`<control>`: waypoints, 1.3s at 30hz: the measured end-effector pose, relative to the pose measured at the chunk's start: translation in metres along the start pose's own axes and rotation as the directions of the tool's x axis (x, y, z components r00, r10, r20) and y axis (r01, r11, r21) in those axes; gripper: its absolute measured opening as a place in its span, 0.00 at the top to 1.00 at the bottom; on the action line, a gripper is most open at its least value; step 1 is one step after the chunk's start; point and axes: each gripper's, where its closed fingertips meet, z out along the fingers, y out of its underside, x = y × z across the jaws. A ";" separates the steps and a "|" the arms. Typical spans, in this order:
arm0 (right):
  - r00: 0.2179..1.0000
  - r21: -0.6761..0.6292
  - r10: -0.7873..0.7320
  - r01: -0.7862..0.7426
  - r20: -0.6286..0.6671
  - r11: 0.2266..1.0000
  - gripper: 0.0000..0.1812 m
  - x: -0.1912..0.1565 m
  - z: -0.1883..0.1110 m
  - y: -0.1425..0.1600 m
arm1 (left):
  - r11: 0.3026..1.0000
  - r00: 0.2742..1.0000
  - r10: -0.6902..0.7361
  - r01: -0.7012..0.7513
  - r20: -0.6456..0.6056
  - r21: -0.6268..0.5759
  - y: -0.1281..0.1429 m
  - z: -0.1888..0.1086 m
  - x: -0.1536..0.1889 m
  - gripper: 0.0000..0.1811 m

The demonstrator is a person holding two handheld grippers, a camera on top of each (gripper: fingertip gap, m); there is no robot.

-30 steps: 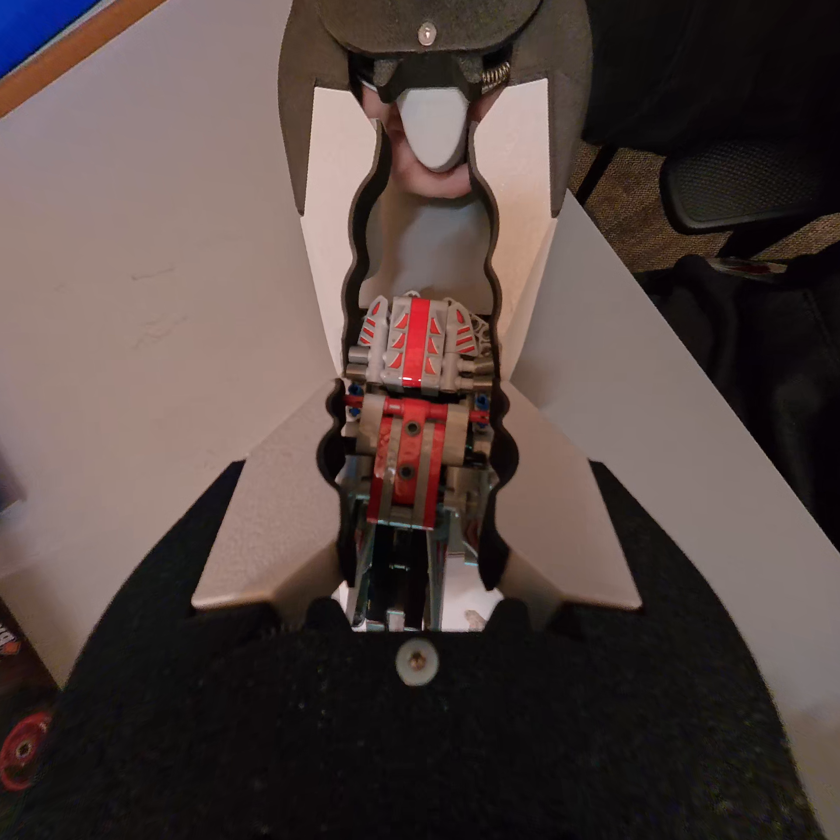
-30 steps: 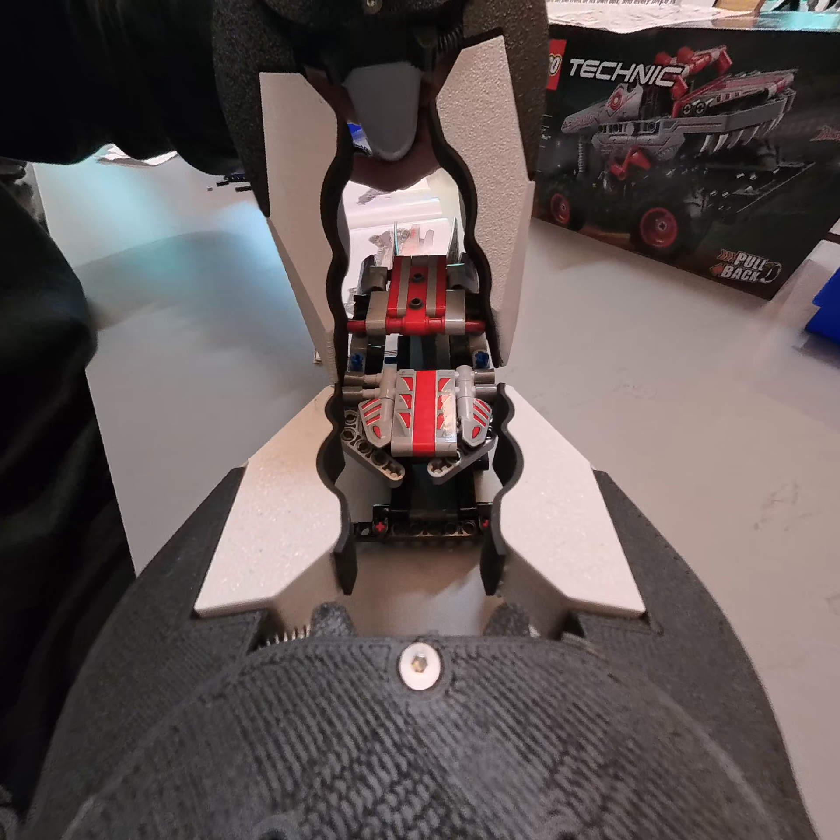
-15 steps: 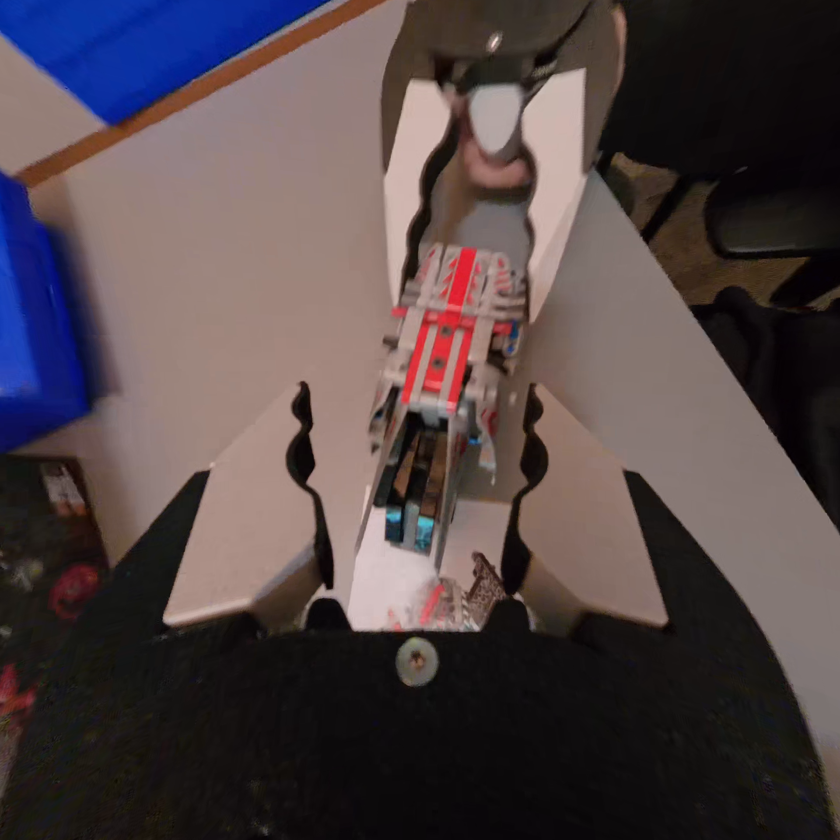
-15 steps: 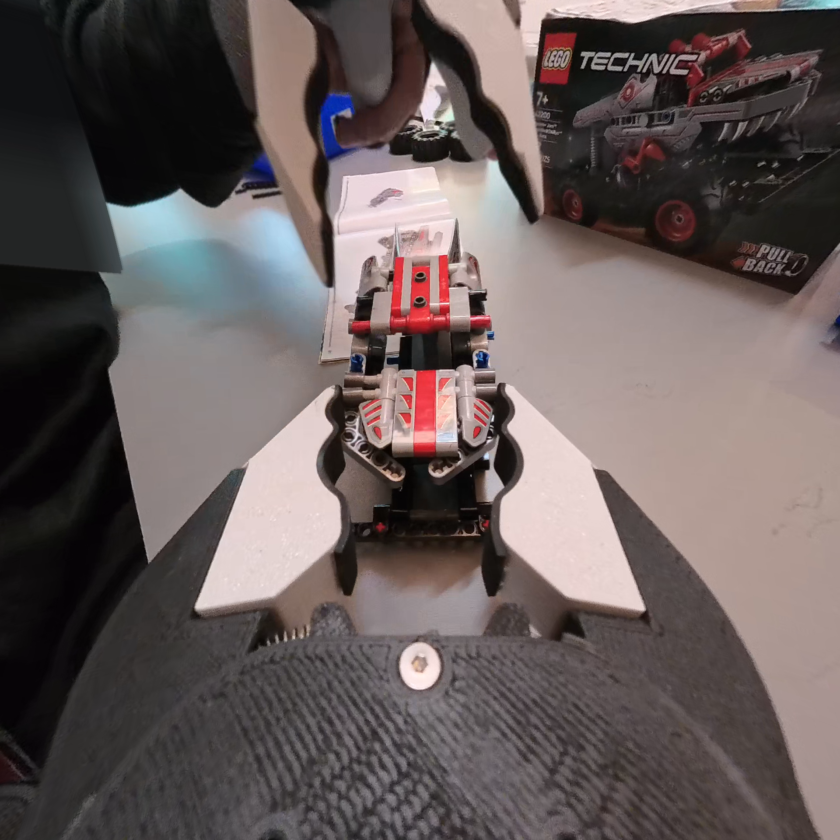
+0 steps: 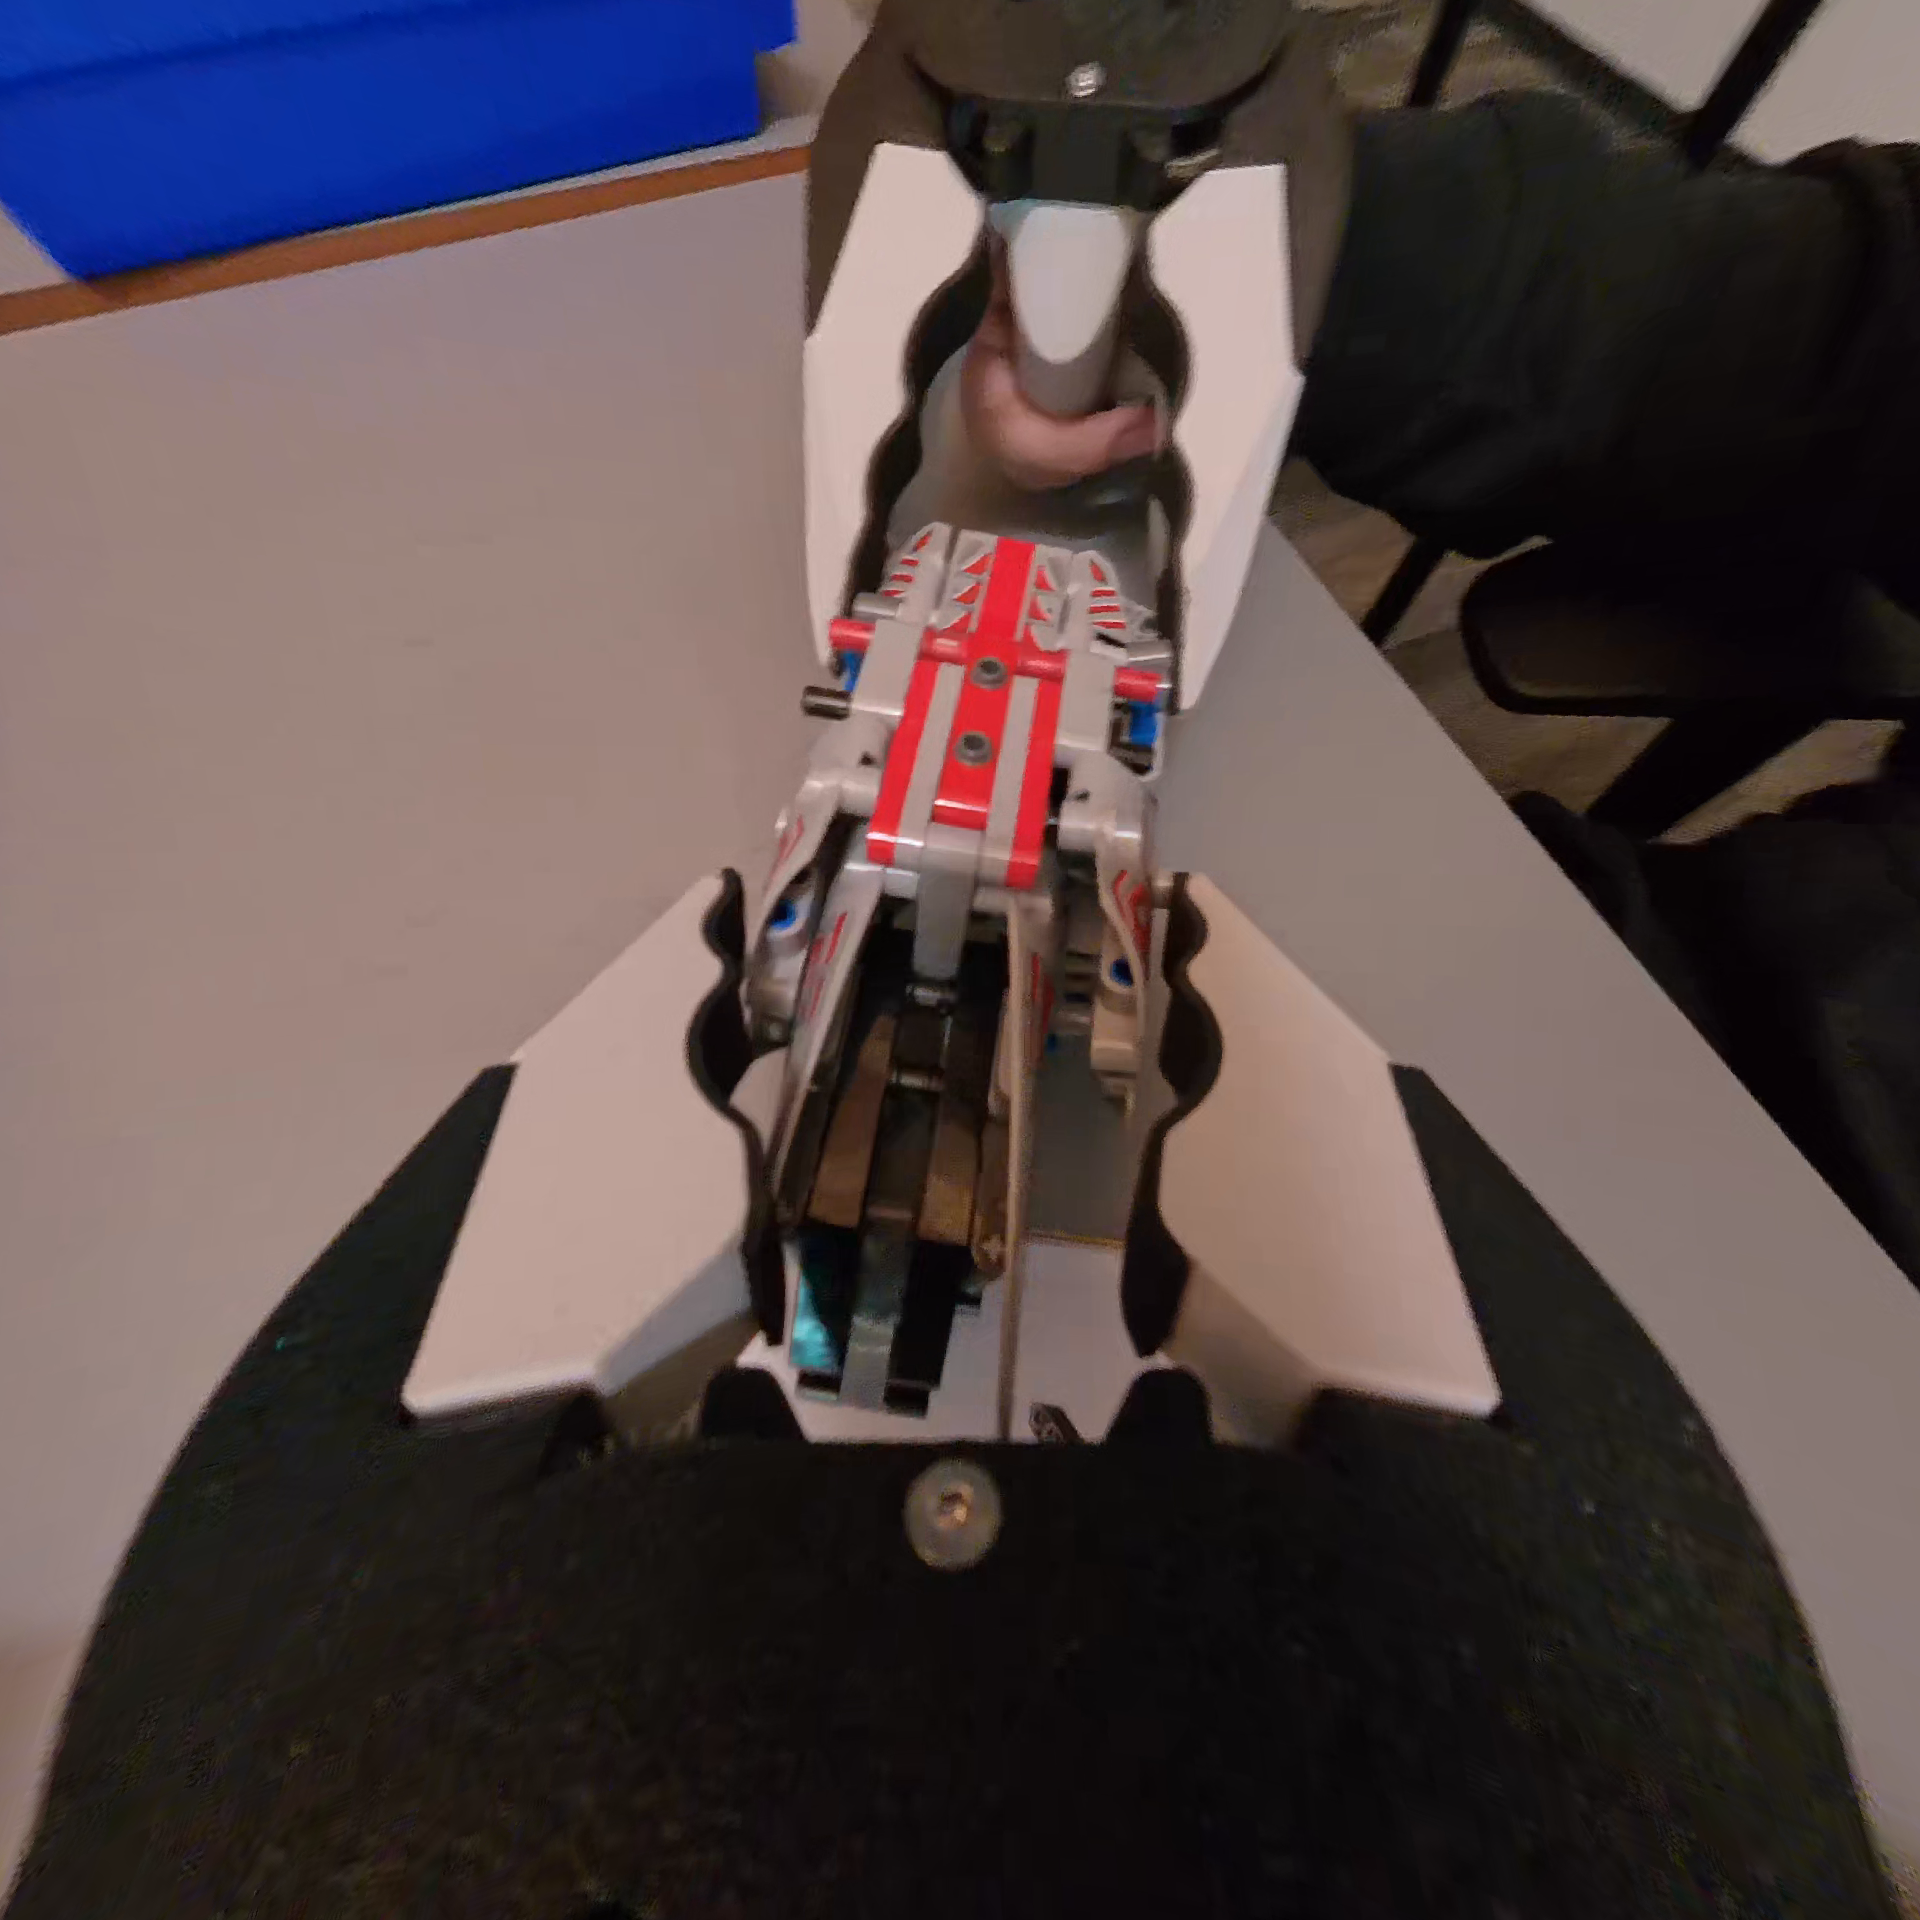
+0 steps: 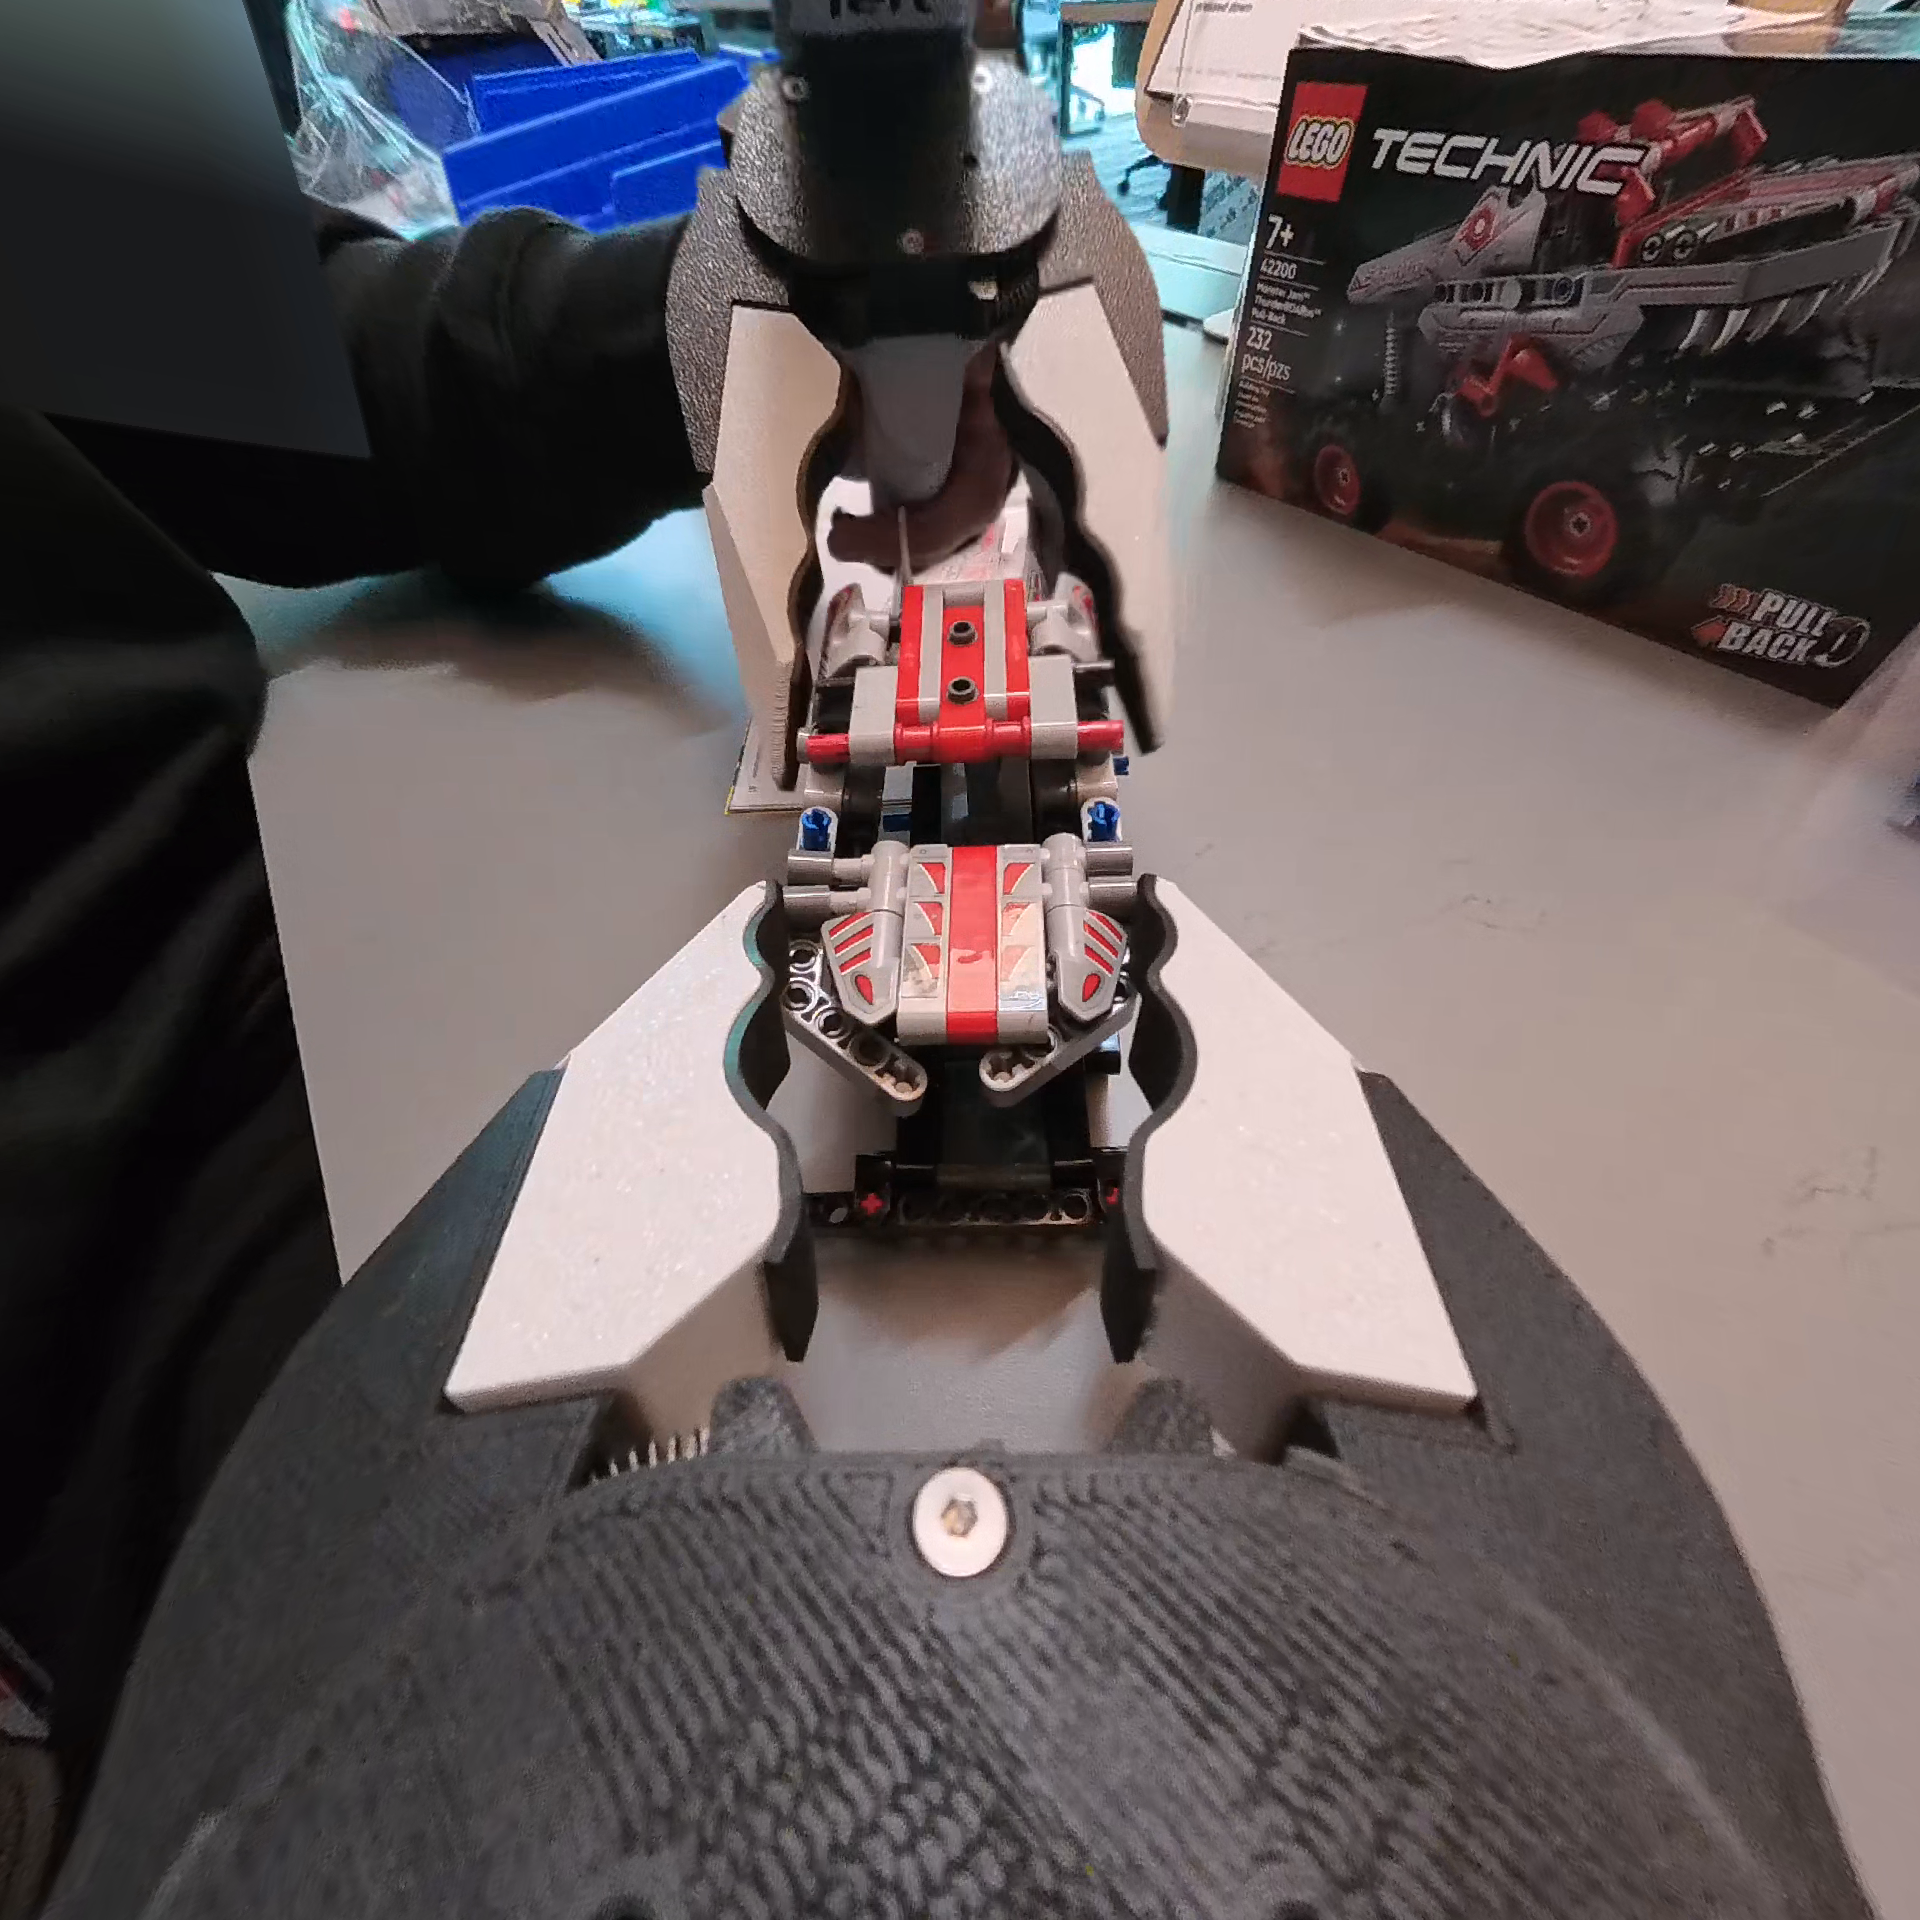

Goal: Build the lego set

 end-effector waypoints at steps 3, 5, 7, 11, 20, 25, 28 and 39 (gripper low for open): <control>1.000 -0.001 -0.002 0.002 0.002 1.000 0.64 0.000 0.000 0.000 | 0.999 0.999 0.033 -0.032 -0.031 0.031 -0.001 0.001 0.003 0.59; 1.000 -0.001 -0.005 0.005 0.004 1.000 0.64 -0.001 0.000 0.000 | 0.999 0.998 0.043 -0.041 -0.037 0.033 -0.001 0.001 0.003 0.60; 1.000 0.000 -0.007 0.007 0.004 1.000 0.64 -0.001 0.001 0.000 | 0.998 0.998 0.048 -0.046 -0.049 0.039 -0.001 0.001 0.003 0.60; 1.000 0.001 0.005 -0.005 0.009 1.000 0.64 0.001 0.000 -0.001 | 0.998 0.997 0.042 -0.039 -0.061 0.042 -0.001 0.002 0.002 0.60; 0.999 0.000 0.017 -0.018 0.052 1.000 0.64 0.003 -0.005 0.001 | 0.998 0.999 0.054 -0.054 0.005 0.007 0.010 -0.037 -0.002 0.49; 0.997 -0.003 0.014 -0.014 0.080 1.000 0.64 0.002 -0.010 0.003 | 0.998 1.000 -0.027 0.027 0.003 0.058 0.009 -0.050 -0.009 0.53; 0.996 -0.003 0.014 -0.013 0.084 1.000 0.64 0.002 -0.010 0.003 | 0.999 1.000 -0.010 0.010 0.002 0.036 0.010 -0.040 -0.006 0.52; 0.991 0.013 -0.106 0.105 0.087 0.994 0.64 -0.009 -0.013 0.003 | 0.985 0.996 -0.012 -0.004 0.093 0.171 0.002 0.001 0.014 0.54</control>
